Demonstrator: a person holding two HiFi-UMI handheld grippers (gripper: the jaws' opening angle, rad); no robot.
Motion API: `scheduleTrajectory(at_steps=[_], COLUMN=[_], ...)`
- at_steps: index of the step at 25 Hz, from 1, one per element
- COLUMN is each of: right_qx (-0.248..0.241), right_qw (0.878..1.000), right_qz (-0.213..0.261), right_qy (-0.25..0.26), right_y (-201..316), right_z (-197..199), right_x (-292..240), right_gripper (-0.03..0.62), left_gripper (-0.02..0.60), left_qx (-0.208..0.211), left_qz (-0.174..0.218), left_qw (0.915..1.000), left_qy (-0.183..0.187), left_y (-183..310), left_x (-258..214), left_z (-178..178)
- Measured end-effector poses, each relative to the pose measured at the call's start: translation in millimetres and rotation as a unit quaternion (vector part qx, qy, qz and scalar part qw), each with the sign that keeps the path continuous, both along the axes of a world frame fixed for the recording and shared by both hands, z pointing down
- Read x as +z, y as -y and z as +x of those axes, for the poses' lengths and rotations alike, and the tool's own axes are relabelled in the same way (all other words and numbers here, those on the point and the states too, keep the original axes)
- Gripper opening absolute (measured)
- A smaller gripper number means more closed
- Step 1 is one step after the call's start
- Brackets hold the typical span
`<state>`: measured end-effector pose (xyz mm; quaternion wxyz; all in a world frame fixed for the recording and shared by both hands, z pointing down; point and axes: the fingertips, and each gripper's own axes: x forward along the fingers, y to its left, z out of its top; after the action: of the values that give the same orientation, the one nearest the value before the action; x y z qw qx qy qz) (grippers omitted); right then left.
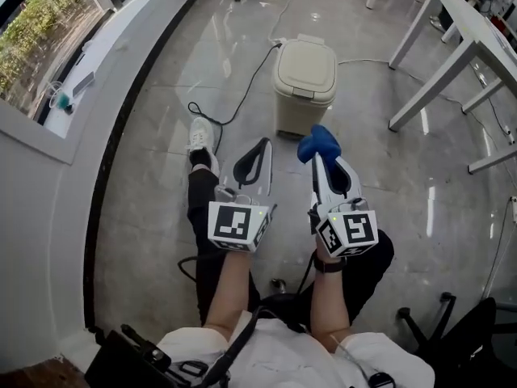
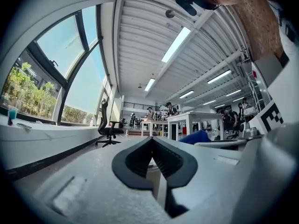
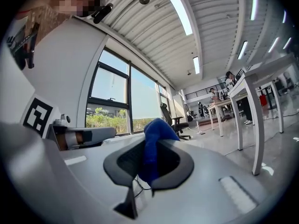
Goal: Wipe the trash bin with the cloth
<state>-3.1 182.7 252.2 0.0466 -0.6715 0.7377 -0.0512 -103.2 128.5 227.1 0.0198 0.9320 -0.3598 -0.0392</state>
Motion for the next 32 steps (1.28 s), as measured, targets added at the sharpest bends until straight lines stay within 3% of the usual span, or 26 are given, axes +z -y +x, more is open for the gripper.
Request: scheduleTrajectory(at_steps=[4, 9, 15, 20, 25, 29, 32], right_qx=[0.018, 0.054, 0.158, 0.264, 0.368, 0.421, 0.443], right_qw=[1.000, 0.998, 0.987, 0.964, 0.929, 0.906, 0.895], right_qz=[0.000, 0.017, 0.029, 0.022, 0.029, 0.032, 0.026], right_qy=[0.011, 0.011, 0.004, -0.017, -0.029, -0.037, -0.041], right_y=[25.8, 49.5, 44.5, 21.3, -11.6, -28.8, -33.5], right_z=[8.3, 11.2, 20.1, 7.9, -14.1, -47.1, -73.2], right_x=[4.3, -7.5, -30.5, -31.6, -46.1, -54.6, -54.6], right_gripper=[0.039, 0.040, 0.039, 0.040, 0.040, 0.040, 0.040], left_gripper=[0.002, 0.002, 0.002, 0.002, 0.002, 0.002, 0.002], left_qx=[0.029, 0.086, 0.196, 0.307, 0.414, 0.460, 0.484], left_qz=[-0.014, 0.003, 0.018, 0.018, 0.016, 0.022, 0.015], left_qw=[0.9994, 0.9962, 0.9804, 0.9514, 0.9091, 0.8862, 0.8731], left_qy=[0.012, 0.016, 0.004, -0.024, -0.043, -0.049, -0.055], left_y=[27.9, 60.0, 75.0, 69.3, 32.7, 16.8, 9.1], left_x=[10.8, -3.5, -26.8, -31.9, -42.1, -44.4, -51.0], left_z=[18.2, 42.1, 75.3, 94.9, 91.1, 71.6, 48.7])
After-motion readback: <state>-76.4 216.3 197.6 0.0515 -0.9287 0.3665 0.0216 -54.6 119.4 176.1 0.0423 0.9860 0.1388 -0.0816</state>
